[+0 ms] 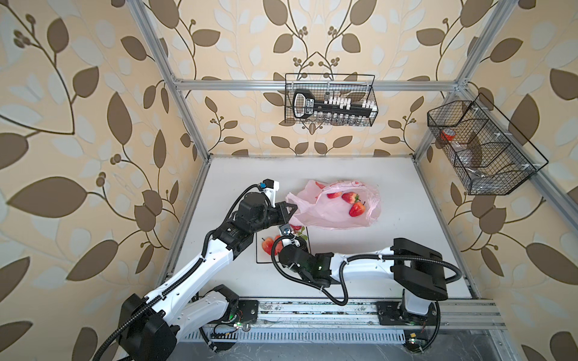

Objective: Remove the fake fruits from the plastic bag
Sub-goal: 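Lower the cherry onto the plate and open the right gripper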

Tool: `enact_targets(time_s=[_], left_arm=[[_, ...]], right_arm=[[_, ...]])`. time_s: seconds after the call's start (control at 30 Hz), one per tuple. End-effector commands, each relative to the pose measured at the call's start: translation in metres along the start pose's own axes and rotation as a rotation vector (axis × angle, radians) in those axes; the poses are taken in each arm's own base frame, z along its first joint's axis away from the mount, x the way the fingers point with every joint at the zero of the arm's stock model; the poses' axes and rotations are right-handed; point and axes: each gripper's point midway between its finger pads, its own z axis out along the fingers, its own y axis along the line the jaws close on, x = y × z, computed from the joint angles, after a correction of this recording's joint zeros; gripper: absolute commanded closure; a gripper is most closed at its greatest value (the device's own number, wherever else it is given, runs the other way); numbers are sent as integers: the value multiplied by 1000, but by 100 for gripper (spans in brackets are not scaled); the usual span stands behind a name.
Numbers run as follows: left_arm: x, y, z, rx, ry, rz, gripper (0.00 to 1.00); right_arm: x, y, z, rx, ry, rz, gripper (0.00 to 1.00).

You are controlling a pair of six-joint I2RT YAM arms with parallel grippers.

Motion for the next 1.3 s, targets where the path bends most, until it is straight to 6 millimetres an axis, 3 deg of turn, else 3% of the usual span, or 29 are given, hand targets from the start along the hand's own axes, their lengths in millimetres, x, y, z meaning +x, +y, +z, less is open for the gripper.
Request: enact_targets(time_s=[0.0,0.27,0.43,0.57,0.77,1.03,1.17,1.27], left_arm=[[-17,-20,-11,51,-39,53,100],[-15,-20,-11,55,-34,51,100],[-15,-22,-12,60,-33,54,100],[-15,-22,-12,64,-33,53,100],[-15,-26,-13,84,-35,60,100],[-15,-25,-12,79,-34,58,100],[-14,-25,-10,82,-27,54,100],[-14,-26,-9,93,-24,46,100]], right_arm=[[2,-3,11,54,0,-54,99],[7,-6,22,84,9,-65,87],[5,-7,19,74,14,-53,64],[-4,-6,8,34,-17,-16,53],[-20,18,-30,-107,-84,-82,44],[-23,30,-109,-248,-151,-135,44],[-27,11,-144,-246,-169,-104,46],[-30,-25,-159,-199,-186,4,51]])
